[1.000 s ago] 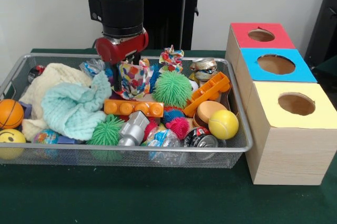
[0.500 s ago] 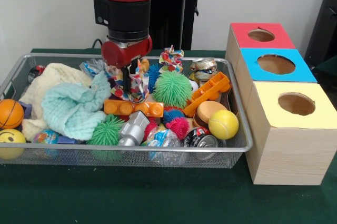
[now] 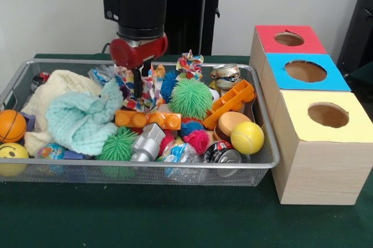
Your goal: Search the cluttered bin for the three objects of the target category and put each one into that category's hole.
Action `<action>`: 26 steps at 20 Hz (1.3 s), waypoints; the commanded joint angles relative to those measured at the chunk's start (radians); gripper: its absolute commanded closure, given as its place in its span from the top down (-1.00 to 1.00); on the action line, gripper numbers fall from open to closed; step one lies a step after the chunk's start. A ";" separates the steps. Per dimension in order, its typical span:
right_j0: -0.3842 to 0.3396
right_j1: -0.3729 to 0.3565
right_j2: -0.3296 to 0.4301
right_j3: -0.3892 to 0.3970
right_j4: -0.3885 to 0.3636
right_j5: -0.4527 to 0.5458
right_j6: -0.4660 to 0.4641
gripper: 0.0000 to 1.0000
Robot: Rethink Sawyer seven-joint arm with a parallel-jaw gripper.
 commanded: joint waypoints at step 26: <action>-0.141 -0.101 0.188 -0.125 0.027 0.052 -0.091 -1.00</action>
